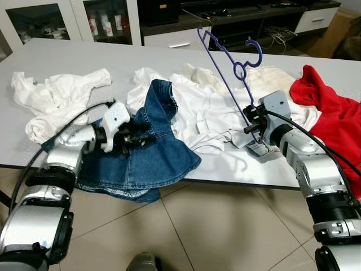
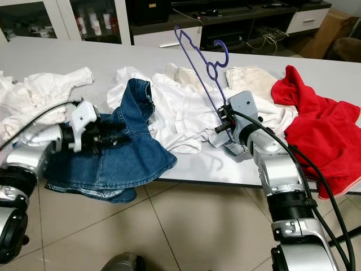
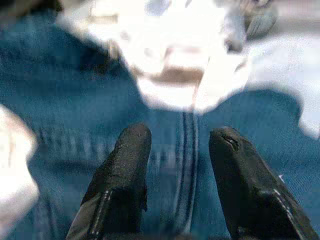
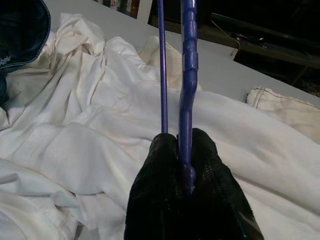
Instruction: Hang hanger
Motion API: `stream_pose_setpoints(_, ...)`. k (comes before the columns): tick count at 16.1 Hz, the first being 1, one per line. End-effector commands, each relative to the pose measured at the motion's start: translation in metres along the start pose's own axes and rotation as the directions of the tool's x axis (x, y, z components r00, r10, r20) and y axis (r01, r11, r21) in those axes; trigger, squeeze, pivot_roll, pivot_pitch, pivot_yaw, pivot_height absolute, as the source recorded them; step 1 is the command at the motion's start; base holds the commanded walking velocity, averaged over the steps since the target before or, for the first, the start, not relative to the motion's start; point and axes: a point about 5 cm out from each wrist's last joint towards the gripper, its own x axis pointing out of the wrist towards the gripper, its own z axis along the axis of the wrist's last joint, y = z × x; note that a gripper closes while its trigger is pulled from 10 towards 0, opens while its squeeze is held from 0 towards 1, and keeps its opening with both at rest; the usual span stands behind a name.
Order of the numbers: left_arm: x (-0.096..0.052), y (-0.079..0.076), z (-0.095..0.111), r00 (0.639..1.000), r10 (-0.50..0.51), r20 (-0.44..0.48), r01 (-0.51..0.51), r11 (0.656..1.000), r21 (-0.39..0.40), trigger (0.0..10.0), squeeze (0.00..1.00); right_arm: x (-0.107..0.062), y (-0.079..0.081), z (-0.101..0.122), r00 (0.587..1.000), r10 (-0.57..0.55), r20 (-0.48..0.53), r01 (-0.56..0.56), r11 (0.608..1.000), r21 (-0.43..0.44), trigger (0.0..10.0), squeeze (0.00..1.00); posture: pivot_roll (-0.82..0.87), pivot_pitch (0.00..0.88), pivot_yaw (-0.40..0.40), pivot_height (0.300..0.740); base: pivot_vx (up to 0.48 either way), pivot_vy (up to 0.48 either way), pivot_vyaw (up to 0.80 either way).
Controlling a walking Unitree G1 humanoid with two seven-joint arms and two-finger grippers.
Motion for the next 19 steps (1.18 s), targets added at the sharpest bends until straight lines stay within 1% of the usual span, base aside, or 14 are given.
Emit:
stream_pose_setpoints(1, -0.003, 0.001, 0.009, 0.999, -0.022, 0.037, 0.022, 1.000, 0.010, 10.0, 0.00, -0.001, -0.005, 0.006, 0.999, -0.015, 0.031, 0.014, 1.000, 0.006, 10.0, 0.00, 0.08, 0.000, -0.018, 0.740, 0.000, 0.000, 0.00)
stream_pose_setpoints(4, -0.006, -0.017, 0.005, 0.986, -0.169, 0.010, 0.169, 0.986, 0.002, 10.0, 0.00, -0.002, -0.006, 0.004, 0.999, -0.021, 0.028, 0.020, 1.000, 0.014, 10.0, 0.00, 0.08, 0.000, -0.016, 0.740, 0.000, 0.000, 0.00)
stream_pose_setpoints(6, -0.008, -0.026, 0.001, 0.974, -0.226, -0.008, 0.226, 0.974, 0.003, 10.0, 0.00, -0.003, -0.006, 0.004, 0.999, -0.023, 0.028, 0.022, 1.000, 0.017, 10.0, 0.00, 0.08, 0.000, -0.016, 0.740, 0.000, 0.000, 0.00)
stream_pose_setpoints(8, -0.012, -0.034, 0.001, 0.963, -0.270, -0.017, 0.270, 0.963, -0.006, 10.0, 0.00, -0.003, -0.006, 0.003, 0.999, -0.023, 0.027, 0.023, 1.000, 0.019, 10.0, 0.00, 0.08, 0.000, -0.016, 0.740, 0.000, 0.000, 0.00)
stream_pose_setpoints(11, -0.019, -0.042, 0.006, 0.937, -0.347, -0.034, 0.347, 0.938, -0.021, 10.0, 0.00, -0.003, -0.006, 0.003, 0.999, -0.024, 0.028, 0.023, 1.000, 0.019, 10.0, 0.00, 0.09, 0.000, -0.020, 0.740, 0.000, 0.000, 0.00)
stream_pose_setpoints(12, -0.021, -0.044, 0.005, 0.926, -0.375, -0.050, 0.374, 0.927, -0.035, 10.0, 0.00, -0.003, -0.006, 0.003, 0.999, -0.024, 0.028, 0.023, 1.000, 0.020, 10.0, 0.00, 0.09, 0.000, -0.020, 0.740, 0.000, 0.000, 0.00)
stream_pose_setpoints(13, -0.023, -0.048, 0.001, 0.906, -0.416, -0.080, 0.412, 0.909, -0.061, 10.0, 0.00, -0.002, -0.006, 0.004, 0.999, -0.022, 0.029, 0.022, 1.000, 0.020, 10.0, 0.00, 0.09, 0.000, -0.019, 0.740, 0.000, 0.000, 0.00)
stream_pose_setpoints(14, -0.023, -0.051, -0.001, 0.895, -0.435, -0.095, 0.429, 0.900, -0.076, 10.0, 0.00, -0.002, -0.006, 0.004, 0.999, -0.022, 0.030, 0.021, 1.000, 0.020, 10.0, 0.00, 0.09, 0.000, -0.019, 0.740, 0.000, 0.000, 0.00)
stream_pose_setpoints(16, -0.019, -0.054, -0.006, 0.887, -0.438, -0.145, 0.429, 0.899, -0.088, 10.0, 0.00, -0.001, -0.005, 0.004, 0.999, -0.022, 0.032, 0.022, 1.000, 0.022, 10.0, 0.00, 0.09, 0.000, -0.017, 0.740, 0.000, 0.000, 0.00)
stream_pose_setpoints(18, -0.014, -0.051, -0.017, 0.891, -0.395, -0.224, 0.387, 0.919, -0.079, 10.0, 0.00, -0.001, -0.005, 0.003, 0.999, -0.022, 0.032, 0.021, 0.999, 0.024, 10.0, 0.00, 0.09, 0.000, -0.015, 0.740, 0.000, 0.000, 0.00)
stream_pose_setpoints(19, -0.010, -0.046, -0.022, 0.906, -0.338, -0.254, 0.332, 0.941, -0.068, 10.0, 0.00, -0.001, -0.004, 0.003, 0.999, -0.022, 0.033, 0.022, 0.999, 0.025, 10.0, 0.00, 0.09, 0.000, -0.013, 0.740, 0.000, 0.000, 0.00)
